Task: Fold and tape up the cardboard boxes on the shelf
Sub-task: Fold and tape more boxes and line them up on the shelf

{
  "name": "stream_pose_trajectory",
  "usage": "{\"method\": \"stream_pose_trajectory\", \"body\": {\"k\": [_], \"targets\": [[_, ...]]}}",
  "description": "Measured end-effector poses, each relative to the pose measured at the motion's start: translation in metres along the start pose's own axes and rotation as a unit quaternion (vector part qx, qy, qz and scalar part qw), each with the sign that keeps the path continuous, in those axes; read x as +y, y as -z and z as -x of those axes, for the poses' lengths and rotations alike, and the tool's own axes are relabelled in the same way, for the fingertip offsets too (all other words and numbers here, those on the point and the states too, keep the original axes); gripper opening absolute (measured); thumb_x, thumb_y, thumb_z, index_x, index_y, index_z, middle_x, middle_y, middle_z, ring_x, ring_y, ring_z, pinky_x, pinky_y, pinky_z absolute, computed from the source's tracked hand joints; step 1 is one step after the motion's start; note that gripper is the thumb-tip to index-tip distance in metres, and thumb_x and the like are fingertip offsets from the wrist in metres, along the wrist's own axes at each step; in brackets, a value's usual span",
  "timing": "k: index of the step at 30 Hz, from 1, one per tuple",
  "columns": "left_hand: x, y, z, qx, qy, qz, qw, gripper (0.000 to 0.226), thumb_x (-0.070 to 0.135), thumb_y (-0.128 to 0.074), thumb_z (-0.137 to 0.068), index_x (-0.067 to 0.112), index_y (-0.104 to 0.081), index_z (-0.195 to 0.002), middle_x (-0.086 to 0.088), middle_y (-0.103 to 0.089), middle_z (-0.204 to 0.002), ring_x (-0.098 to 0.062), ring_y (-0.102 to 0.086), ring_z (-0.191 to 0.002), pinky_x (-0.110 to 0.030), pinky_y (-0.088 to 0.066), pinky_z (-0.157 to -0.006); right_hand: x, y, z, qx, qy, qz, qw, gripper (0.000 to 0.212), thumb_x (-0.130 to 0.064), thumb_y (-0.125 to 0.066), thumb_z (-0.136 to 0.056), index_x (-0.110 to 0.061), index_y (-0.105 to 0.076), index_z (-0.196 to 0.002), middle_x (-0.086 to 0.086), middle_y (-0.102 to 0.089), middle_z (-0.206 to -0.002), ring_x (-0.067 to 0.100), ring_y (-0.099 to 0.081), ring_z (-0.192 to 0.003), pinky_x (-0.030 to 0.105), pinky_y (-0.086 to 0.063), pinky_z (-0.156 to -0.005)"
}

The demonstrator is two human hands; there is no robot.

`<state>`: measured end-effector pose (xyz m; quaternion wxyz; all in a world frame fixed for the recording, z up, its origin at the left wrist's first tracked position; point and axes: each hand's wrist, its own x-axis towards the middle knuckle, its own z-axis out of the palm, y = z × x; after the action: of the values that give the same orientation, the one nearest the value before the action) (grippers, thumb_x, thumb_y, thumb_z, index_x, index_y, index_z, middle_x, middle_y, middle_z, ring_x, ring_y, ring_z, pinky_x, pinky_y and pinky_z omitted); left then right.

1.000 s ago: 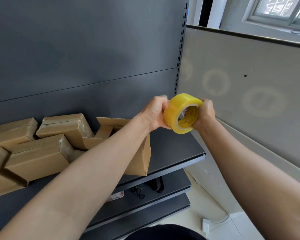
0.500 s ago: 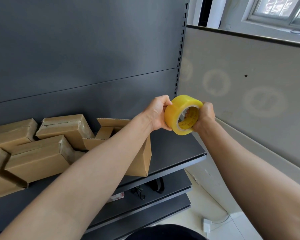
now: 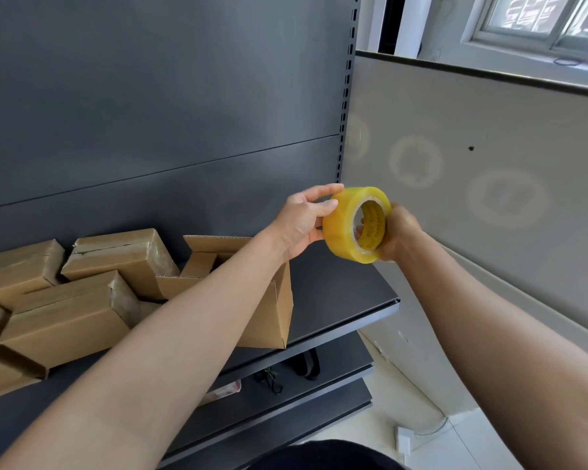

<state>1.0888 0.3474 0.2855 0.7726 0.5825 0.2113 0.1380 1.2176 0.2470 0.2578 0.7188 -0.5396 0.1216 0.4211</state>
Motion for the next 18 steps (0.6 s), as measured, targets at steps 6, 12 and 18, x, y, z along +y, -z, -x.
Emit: {"method": "stream_pose_trajectory", "body": {"k": [6,12,18], "targets": [[-0.004,-0.014,-0.012,0.104,-0.012,0.065,0.992,0.024,-0.003,-0.060,-0.088,0.005,-0.063,-0.111,-0.010,-0.067,-0.089,-0.023,-0.065,-0.079,-0.035,-0.057,-0.068,0.006,-0.008,0.014,0.042,0.132,0.223,0.965,0.074,-0.067,-0.047,-0.084,-0.012,-0.048,-0.134,0.002,-0.054,-0.126,0.022,-0.056,-0.105,0.034,-0.044,-0.079],[-0.009,-0.022,-0.013,0.144,-0.006,0.067,0.987,0.019,-0.002,-0.061,-0.088,0.008,-0.064,-0.104,-0.018,-0.067,-0.103,-0.031,-0.066,-0.091,-0.042,-0.057,-0.079,0.004,0.004,0.028,-0.144,0.184,0.325,0.916,0.020,-0.038,-0.061,-0.090,-0.021,-0.066,-0.097,-0.012,-0.074,-0.084,0.002,-0.069,-0.078,0.013,-0.048,-0.057],[-0.010,-0.022,-0.016,0.168,0.006,-0.052,0.984,0.012,0.005,-0.059,-0.091,0.011,-0.066,-0.098,-0.012,-0.068,-0.096,-0.026,-0.068,-0.081,-0.037,-0.058,-0.073,0.010,0.006,0.025,-0.140,0.190,0.337,0.912,0.029,-0.010,-0.068,-0.085,-0.004,-0.065,-0.113,0.011,-0.069,-0.106,0.025,-0.066,-0.093,0.032,-0.052,-0.075]]}}
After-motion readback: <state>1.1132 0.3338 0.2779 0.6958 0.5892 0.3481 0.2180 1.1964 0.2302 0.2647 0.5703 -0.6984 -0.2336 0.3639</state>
